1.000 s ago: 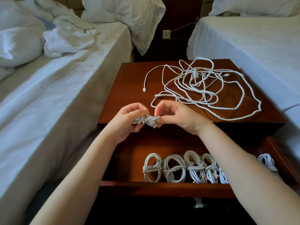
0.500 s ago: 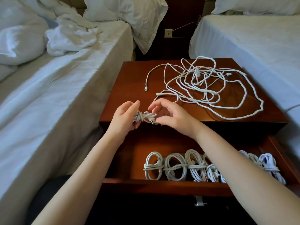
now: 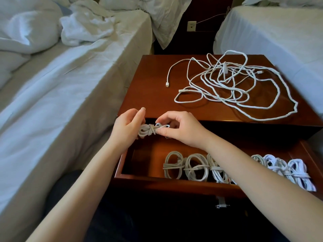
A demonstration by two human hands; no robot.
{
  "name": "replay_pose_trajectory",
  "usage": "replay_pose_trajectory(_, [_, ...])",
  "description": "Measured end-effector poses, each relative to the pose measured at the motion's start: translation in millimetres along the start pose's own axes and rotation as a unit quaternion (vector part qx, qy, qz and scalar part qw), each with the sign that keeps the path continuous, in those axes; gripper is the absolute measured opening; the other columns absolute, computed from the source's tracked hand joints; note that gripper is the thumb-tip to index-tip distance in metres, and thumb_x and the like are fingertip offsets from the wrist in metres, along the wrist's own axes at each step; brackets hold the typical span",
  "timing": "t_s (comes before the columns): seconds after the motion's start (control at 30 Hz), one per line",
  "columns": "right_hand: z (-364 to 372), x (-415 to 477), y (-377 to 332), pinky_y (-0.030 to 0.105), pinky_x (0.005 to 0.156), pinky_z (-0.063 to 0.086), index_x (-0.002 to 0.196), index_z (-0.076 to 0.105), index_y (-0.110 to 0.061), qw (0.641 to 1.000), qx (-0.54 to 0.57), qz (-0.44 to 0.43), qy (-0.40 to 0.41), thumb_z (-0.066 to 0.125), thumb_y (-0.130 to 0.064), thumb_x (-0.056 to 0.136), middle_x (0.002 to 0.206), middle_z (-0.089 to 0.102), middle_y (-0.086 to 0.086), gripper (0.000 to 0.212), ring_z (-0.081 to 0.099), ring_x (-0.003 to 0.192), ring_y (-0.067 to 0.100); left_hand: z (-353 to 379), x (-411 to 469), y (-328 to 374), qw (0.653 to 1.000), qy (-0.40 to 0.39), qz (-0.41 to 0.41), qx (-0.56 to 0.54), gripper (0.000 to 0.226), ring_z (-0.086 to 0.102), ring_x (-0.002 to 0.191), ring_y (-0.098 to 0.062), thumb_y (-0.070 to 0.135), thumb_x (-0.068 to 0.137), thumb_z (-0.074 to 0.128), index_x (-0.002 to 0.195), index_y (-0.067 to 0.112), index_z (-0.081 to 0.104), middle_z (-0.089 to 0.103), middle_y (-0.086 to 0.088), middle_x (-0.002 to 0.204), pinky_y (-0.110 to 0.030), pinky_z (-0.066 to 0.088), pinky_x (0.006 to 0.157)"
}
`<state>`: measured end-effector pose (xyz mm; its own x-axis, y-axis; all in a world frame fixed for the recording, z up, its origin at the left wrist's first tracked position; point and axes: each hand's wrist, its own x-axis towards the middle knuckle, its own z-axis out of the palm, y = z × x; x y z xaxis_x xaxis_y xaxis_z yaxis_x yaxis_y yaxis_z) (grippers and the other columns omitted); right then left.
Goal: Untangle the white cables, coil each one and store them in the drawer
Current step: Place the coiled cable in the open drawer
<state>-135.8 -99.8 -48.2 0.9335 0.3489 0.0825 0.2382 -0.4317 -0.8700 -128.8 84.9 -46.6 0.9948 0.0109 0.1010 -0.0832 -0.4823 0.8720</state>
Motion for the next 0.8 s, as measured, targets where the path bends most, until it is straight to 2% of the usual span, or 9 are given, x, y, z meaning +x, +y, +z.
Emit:
replay_pose_trajectory(0.1, [5.2,-1.3,5.4,0.011,0.072,0.046,0.105,0.069,-0.024,0.998,-0.048,0.006,-0.044,0.076,-0.03,0.082,0.095,0.066,-0.015,0.025,0.059,0.074,-0.009,-13.8,2.9,-15.5,0.997,0.048,0.017,0.063,0.031,0.062,0.062,-0.01,0.029,0.096,0.053,0.073,0.01,0.061,0.067,-0.004,0.071,-0.03,0.047,0.064])
replay_pose_trajectory(0.2, [9.8,2.3,9.6,0.005,0.072,0.042,0.105,0.069,-0.023,0.99,-0.087,0.016,-0.114,0.077,-0.027,0.082,0.093,0.063,-0.02,0.025,0.056,0.079,-0.016,-21.1,1.3,-24.9,0.982,0.066,0.052,0.168,0.02,0.06,0.074,-0.016,0.026,0.093,0.057,0.081,0.012,0.065,0.066,-0.001,0.075,-0.027,0.038,0.065])
replay_pose_trajectory(0.3, [10.2,10.4,8.4,0.01,0.074,0.047,0.104,0.07,-0.023,0.974,-0.128,0.013,-0.188,0.074,-0.025,0.084,0.096,0.064,-0.017,0.02,0.06,0.086,-0.003,-17.3,-1.0,-31.8,0.973,0.028,0.078,0.217,0.014,0.058,0.08,-0.016,0.023,0.092,0.059,0.09,0.013,0.068,0.064,0.002,0.083,-0.02,0.031,0.065])
replay_pose_trajectory(0.47, [14.8,23.1,8.0,0.018,0.089,0.044,0.112,0.067,-0.026,0.938,-0.19,0.022,-0.289,0.068,-0.025,0.089,0.112,0.063,-0.014,0.023,0.056,0.105,0.002,-11.0,2.1,-34.7,0.961,-0.025,0.099,0.256,0.02,0.06,0.096,-0.02,0.024,0.091,0.059,0.101,0.011,0.069,0.067,-0.003,0.103,-0.025,0.04,0.078])
replay_pose_trajectory(0.57, [21.5,24.7,13.8,0.028,0.101,0.042,0.112,0.067,-0.03,0.918,-0.223,0.032,-0.325,0.065,-0.024,0.09,0.119,0.058,-0.014,0.022,0.051,0.114,0.006,-9.3,1.3,-33.3,0.958,-0.035,0.103,0.264,0.022,0.06,0.096,-0.021,0.025,0.091,0.059,0.104,0.011,0.068,0.066,-0.003,0.105,-0.031,0.045,0.082])
replay_pose_trajectory(0.67, [21.9,24.3,17.3,0.036,0.102,0.043,0.106,0.069,-0.033,0.912,-0.234,0.029,-0.337,0.065,-0.024,0.088,0.116,0.057,-0.015,0.021,0.052,0.113,0.009,-9.0,0.4,-34.5,0.956,-0.035,0.11,0.268,0.022,0.06,0.093,-0.02,0.025,0.091,0.059,0.103,0.01,0.068,0.066,-0.002,0.104,-0.029,0.043,0.078])
replay_pose_trajectory(0.73, [20.0,22.5,18.0,0.034,0.101,0.043,0.107,0.069,-0.033,0.911,-0.234,0.028,-0.337,0.065,-0.022,0.087,0.114,0.056,-0.017,0.023,0.052,0.112,0.008,-8.8,0.7,-34.6,0.956,-0.032,0.109,0.269,0.021,0.059,0.089,-0.02,0.025,0.09,0.059,0.103,0.01,0.068,0.066,-0.002,0.103,-0.028,0.042,0.076])
replay_pose_trajectory(0.8, [18.3,19.9,17.9,0.026,0.1,0.04,0.116,0.065,-0.033,0.915,-0.227,0.029,-0.333,0.065,-0.021,0.088,0.11,0.052,-0.022,0.031,0.047,0.113,0.003,-7.9,0.7,-34.0,0.957,-0.031,0.105,0.27,0.021,0.059,0.087,-0.02,0.025,0.091,0.059,0.103,0.01,0.068,0.065,-0.002,0.103,-0.029,0.044,0.076])
